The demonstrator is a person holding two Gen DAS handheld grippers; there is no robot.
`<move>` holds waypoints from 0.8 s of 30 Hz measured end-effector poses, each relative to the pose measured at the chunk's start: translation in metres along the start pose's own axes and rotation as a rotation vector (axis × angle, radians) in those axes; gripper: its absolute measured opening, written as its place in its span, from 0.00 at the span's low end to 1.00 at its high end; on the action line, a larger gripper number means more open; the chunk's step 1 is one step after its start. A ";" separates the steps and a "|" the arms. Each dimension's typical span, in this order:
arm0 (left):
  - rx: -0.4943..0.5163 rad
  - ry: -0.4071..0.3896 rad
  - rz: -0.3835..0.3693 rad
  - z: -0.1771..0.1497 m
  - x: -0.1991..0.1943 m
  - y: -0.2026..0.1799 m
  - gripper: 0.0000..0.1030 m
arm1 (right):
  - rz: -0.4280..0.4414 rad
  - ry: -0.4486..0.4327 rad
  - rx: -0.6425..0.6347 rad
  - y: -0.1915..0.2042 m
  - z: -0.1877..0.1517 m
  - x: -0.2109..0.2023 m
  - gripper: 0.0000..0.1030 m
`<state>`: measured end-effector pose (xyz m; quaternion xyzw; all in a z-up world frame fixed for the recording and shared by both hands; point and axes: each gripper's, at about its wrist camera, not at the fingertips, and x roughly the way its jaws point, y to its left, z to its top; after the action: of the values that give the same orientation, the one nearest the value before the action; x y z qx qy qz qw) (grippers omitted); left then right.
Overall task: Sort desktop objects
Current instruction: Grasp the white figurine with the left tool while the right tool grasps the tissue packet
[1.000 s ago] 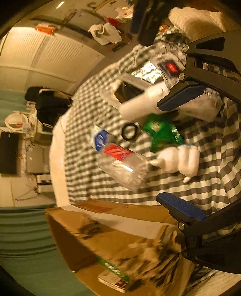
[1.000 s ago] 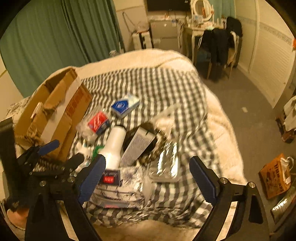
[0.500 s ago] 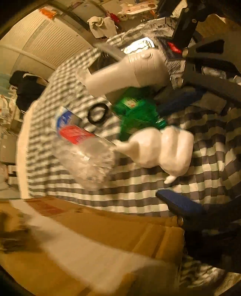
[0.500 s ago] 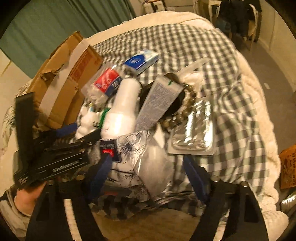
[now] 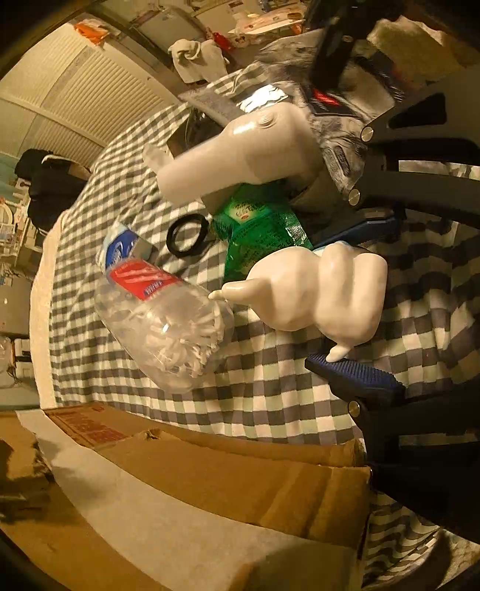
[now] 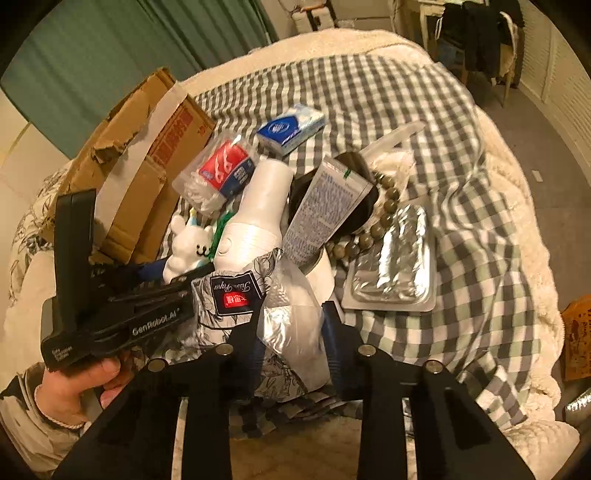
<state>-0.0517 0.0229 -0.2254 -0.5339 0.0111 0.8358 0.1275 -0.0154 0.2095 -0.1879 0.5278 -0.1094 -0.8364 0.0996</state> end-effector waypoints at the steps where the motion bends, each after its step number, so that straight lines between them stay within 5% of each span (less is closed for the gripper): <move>1: 0.006 -0.005 -0.002 -0.001 -0.002 -0.001 0.56 | -0.009 -0.013 0.004 -0.001 0.000 -0.002 0.22; 24: 0.225 -0.267 0.034 0.003 -0.068 -0.047 0.56 | -0.365 -0.259 0.021 -0.002 0.006 -0.058 0.19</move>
<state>-0.0166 0.0548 -0.1576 -0.4002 0.0965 0.8948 0.1726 0.0034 0.2284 -0.1361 0.4279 -0.0325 -0.9002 -0.0740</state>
